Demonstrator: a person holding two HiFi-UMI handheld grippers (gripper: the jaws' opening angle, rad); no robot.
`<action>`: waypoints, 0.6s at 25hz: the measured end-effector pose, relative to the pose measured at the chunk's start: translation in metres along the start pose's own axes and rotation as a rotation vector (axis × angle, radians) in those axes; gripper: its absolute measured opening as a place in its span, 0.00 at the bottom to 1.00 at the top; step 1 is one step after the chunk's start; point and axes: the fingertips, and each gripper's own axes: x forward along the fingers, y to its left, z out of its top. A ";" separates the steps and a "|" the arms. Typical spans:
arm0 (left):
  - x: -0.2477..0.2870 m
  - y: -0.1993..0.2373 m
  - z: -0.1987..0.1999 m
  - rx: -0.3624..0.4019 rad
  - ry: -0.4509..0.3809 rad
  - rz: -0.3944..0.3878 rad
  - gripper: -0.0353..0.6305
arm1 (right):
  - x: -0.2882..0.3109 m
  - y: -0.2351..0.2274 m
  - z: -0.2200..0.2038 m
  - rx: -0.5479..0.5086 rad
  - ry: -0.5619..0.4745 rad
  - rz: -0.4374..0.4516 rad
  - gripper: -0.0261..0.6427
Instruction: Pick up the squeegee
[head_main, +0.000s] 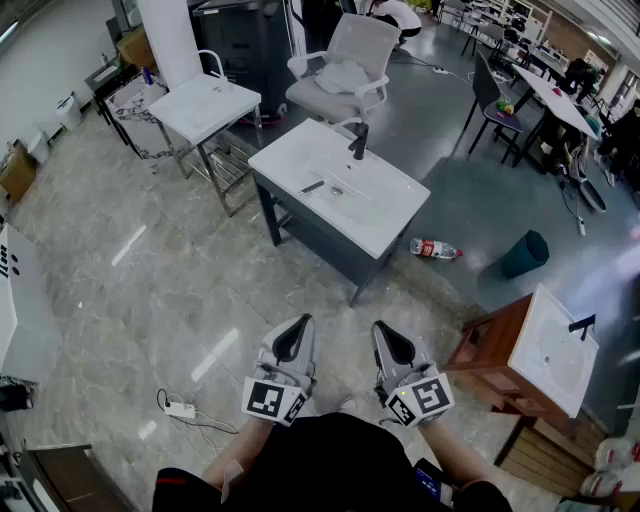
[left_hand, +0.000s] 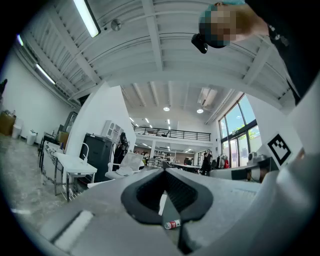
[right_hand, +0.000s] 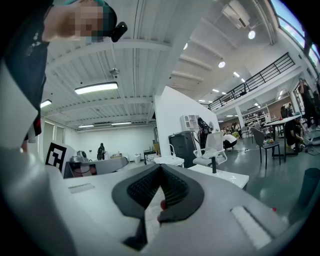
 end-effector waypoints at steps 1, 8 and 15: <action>0.001 0.006 0.001 0.005 -0.001 -0.004 0.06 | 0.005 0.004 0.002 -0.012 -0.005 -0.001 0.04; -0.002 0.050 0.004 -0.001 0.006 0.009 0.06 | 0.038 0.029 0.000 -0.031 -0.030 -0.008 0.04; -0.004 0.072 0.008 -0.003 0.011 -0.050 0.06 | 0.065 0.045 0.000 -0.042 -0.041 -0.014 0.04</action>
